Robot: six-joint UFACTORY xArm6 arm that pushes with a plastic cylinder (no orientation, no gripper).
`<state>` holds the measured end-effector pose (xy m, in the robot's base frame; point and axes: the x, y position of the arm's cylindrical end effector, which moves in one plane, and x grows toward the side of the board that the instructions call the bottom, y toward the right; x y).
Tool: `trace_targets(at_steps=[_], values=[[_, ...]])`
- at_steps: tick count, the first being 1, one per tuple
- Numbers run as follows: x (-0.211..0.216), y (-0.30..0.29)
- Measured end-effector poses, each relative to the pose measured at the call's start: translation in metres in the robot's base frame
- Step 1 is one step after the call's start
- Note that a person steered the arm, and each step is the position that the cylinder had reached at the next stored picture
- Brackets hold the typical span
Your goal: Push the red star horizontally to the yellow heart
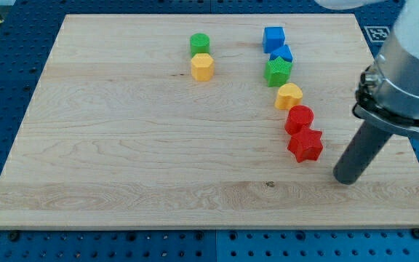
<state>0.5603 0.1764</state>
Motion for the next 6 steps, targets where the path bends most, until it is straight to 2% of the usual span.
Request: trace_targets(at_steps=[4,6], values=[[-0.021,-0.026],[-0.061,-0.045]])
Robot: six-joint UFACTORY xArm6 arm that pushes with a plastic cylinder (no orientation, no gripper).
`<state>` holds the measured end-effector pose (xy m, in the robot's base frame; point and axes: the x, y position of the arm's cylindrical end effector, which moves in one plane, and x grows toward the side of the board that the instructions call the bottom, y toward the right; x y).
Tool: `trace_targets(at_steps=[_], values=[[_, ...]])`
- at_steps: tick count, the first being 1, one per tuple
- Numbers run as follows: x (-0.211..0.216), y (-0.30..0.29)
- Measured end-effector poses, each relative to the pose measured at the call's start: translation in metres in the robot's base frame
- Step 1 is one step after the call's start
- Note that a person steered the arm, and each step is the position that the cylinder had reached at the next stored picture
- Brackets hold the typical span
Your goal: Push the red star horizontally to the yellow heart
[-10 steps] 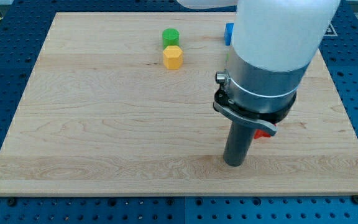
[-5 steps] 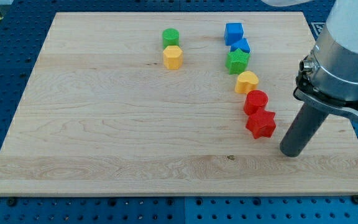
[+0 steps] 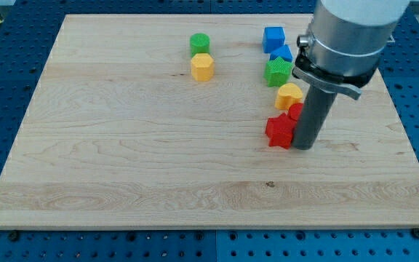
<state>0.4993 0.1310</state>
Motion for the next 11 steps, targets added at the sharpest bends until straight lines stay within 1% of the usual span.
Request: trace_targets(at_steps=[1,3,5,7,8,10,11], values=[[-0.012,-0.009],[-0.006,-0.02],[-0.002,-0.075],[-0.002,-0.088],[-0.015,-0.103],[-0.018,-0.119],[-0.018,-0.139]])
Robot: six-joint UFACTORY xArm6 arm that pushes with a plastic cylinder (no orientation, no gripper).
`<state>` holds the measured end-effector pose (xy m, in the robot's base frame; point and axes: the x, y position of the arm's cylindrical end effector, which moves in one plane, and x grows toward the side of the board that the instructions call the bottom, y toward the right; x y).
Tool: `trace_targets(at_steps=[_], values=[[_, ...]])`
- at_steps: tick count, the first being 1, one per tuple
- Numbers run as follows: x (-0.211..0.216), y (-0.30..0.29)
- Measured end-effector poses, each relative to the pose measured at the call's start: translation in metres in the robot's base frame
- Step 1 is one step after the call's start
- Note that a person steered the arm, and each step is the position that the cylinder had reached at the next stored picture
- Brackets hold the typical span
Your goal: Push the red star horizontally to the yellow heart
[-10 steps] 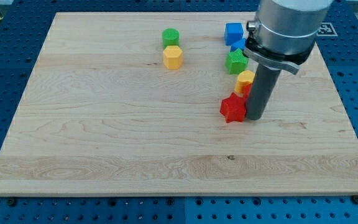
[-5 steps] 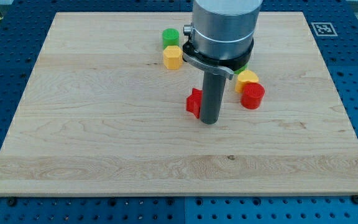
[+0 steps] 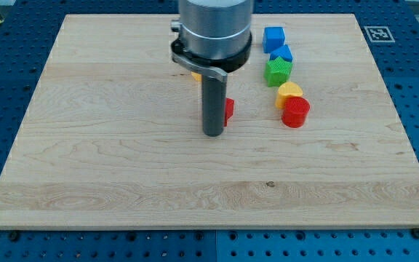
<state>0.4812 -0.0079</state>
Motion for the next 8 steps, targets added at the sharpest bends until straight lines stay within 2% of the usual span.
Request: trace_targets(at_steps=[6,7,8], values=[[-0.031,0.007],[0.006,0.023],[0.039,0.082]])
